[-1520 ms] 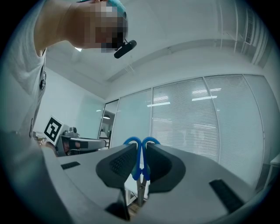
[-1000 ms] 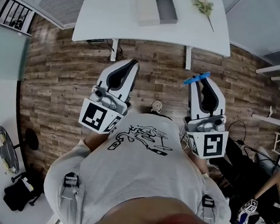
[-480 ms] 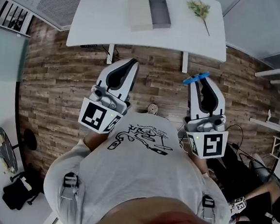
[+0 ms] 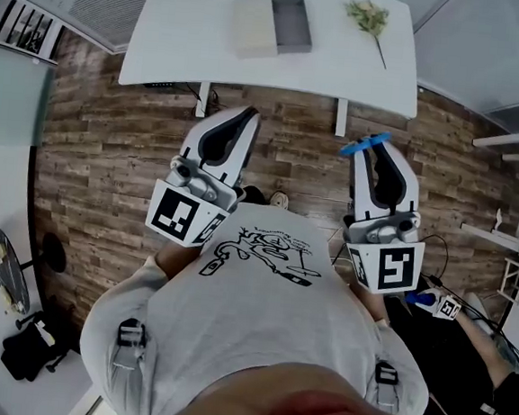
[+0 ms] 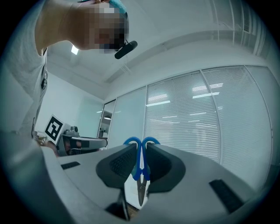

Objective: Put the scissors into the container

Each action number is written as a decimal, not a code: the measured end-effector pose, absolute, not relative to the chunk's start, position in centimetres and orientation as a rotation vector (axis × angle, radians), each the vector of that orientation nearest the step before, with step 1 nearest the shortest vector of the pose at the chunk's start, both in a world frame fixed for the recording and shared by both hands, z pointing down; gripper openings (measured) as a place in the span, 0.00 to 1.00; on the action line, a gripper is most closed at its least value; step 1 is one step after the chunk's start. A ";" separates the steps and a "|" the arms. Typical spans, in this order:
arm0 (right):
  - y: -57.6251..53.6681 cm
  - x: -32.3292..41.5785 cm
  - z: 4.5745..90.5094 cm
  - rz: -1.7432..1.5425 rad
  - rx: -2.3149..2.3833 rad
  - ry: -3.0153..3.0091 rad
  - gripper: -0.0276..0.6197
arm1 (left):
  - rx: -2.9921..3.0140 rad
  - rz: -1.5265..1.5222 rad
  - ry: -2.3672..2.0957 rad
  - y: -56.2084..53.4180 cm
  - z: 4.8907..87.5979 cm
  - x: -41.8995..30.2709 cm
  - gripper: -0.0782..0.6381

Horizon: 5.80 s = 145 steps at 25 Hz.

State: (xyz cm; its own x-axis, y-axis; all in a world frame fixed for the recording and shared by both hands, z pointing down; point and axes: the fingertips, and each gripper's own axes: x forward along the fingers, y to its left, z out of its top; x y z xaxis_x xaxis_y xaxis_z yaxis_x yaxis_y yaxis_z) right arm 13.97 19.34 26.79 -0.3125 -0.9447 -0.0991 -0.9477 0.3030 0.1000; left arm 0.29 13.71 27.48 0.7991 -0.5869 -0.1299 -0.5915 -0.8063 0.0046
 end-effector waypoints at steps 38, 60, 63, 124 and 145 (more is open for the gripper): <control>0.2 11.8 27.3 0.209 -1.818 2.561 0.17 | -2.960 0.218 1.013 -5.5 28.5 -1.8 0.14; -17.1 9.3 25.9 0.248 -1.866 2.516 0.17 | -2.969 0.238 0.955 -22.7 27.5 -4.3 0.14; -18.5 9.3 25.8 0.250 -1.872 2.510 0.17 | -2.970 0.244 0.951 -24.2 27.5 -4.4 0.14; -23.3 14.3 31.8 0.070 -1.822 2.669 0.17 | -2.927 0.241 1.025 -24.1 26.3 0.3 0.14; -28.1 14.6 42.9 -0.242 -1.869 2.789 0.17 | -2.915 0.229 1.062 -25.0 26.4 0.3 0.14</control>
